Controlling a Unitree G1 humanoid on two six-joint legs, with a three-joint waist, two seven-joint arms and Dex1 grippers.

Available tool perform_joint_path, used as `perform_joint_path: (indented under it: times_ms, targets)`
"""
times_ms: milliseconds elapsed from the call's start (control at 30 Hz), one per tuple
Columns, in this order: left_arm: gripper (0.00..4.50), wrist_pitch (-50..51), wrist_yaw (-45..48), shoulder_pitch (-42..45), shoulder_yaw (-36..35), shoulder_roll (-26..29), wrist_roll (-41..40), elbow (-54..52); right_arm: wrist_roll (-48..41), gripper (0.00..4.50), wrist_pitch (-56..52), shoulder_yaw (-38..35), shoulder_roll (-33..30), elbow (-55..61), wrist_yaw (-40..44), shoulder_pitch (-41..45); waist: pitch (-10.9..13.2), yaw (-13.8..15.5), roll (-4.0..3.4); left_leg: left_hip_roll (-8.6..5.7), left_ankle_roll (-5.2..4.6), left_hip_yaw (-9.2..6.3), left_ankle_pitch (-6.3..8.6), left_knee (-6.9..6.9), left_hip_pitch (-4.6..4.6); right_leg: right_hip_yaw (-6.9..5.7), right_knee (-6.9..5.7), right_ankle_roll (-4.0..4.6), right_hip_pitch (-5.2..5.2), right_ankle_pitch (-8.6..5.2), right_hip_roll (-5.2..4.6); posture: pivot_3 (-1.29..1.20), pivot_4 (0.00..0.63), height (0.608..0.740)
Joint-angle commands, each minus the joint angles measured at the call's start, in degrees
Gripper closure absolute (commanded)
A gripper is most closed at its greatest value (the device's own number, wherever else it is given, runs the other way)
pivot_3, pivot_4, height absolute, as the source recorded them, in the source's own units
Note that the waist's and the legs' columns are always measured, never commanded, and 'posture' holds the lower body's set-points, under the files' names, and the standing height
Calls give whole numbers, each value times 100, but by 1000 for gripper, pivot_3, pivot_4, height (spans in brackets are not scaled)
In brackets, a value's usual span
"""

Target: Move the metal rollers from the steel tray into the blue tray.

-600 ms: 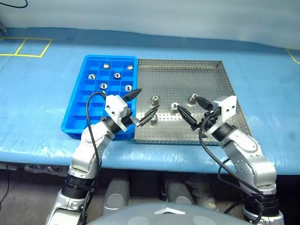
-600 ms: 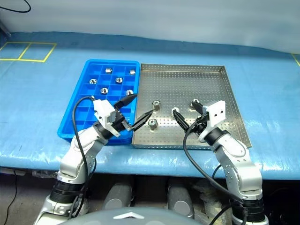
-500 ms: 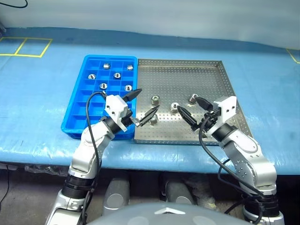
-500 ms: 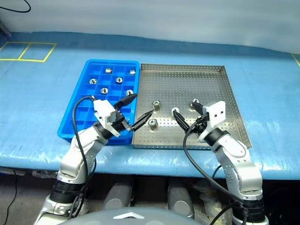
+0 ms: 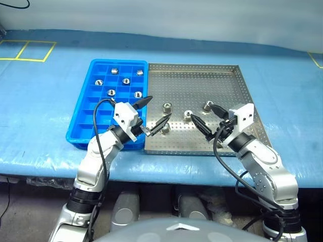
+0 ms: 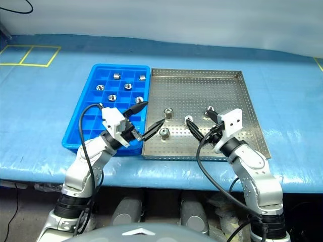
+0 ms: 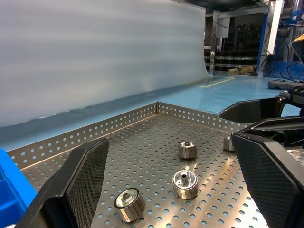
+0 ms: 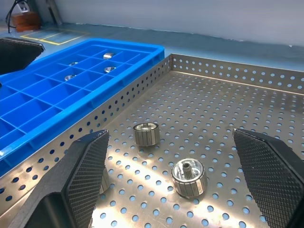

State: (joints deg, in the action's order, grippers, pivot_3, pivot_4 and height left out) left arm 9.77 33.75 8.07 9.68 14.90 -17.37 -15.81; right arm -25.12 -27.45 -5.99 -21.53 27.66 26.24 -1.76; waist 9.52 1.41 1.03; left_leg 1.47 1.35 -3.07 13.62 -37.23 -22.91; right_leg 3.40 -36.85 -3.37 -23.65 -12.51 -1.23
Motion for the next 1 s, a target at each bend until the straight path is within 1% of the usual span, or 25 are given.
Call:
perform_joint_path:
  times_ms: [33,167,233,300,367,467,533,567,633,900,1000]
  targets:
    - [0,269,-57,215,108,23,113,-38,12,119,165,-43,26,219,-58,-38,0,-10,0,0,0,0,0,0,0,0,0,0,0,0,0,46,150,740]
    - [0,994,-308,509,277,30,370,17,46,119,205,-68,64,357,-187,-249,-1,-41,-1,-2,0,1,0,-3,0,2,0,-2,2,1,0,4,150,740]
    - [0,1480,-268,701,318,2,205,-19,43,119,250,-114,101,444,-270,-416,-1,-87,-2,-2,-1,2,0,-4,0,5,0,-4,2,2,0,-27,150,740]
    - [0,2214,-241,991,407,62,126,-92,57,119,286,-159,144,512,-368,-571,-1,-150,-2,-3,-1,2,1,-4,-1,6,0,-5,1,2,0,-46,150,740]
    - [0,3041,-192,1369,580,208,162,-105,69,119,329,-179,178,575,-427,-714,-1,-228,-2,-3,-1,2,1,-8,-1,6,-4,-7,2,3,1,-66,150,740]
    - [0,3810,-94,1802,822,479,255,-89,74,119,386,-175,226,632,-500,-820,-2,-354,-3,-2,-1,5,1,-11,3,11,-7,-9,2,4,3,-89,150,740]
    - [0,4258,25,2036,914,605,157,-96,89,119,425,-171,260,651,-545,-867,-4,-443,-7,-2,-2,9,1,-10,7,18,-9,-9,1,4,5,-103,150,740]
    - [0,4463,94,2152,1085,736,209,-121,92,119,451,-177,276,659,-562,-898,-4,-483,-7,-1,-2,12,1,-9,8,21,-9,-9,1,4,5,-106,150,740]
    - [0,4666,32,2310,1435,964,510,-88,92,119,503,-177,321,679,-594,-948,-4,-542,-8,-1,-2,13,1,-8,9,22,-10,-10,0,5,6,-126,150,740]
    - [0,5233,-225,2596,1876,1067,990,519,108,119,667,-151,480,766,-683,-1163,-5,-613,-9,-1,-3,24,2,-6,13,37,-10,-13,-3,6,7,-164,150,740]
    - [0,5272,-227,2649,2141,1143,1181,770,120,119,717,-149,517,796,-715,-1219,-7,-655,-11,0,-4,30,3,-4,21,43,-11,-13,-2,6,7,-174,150,740]
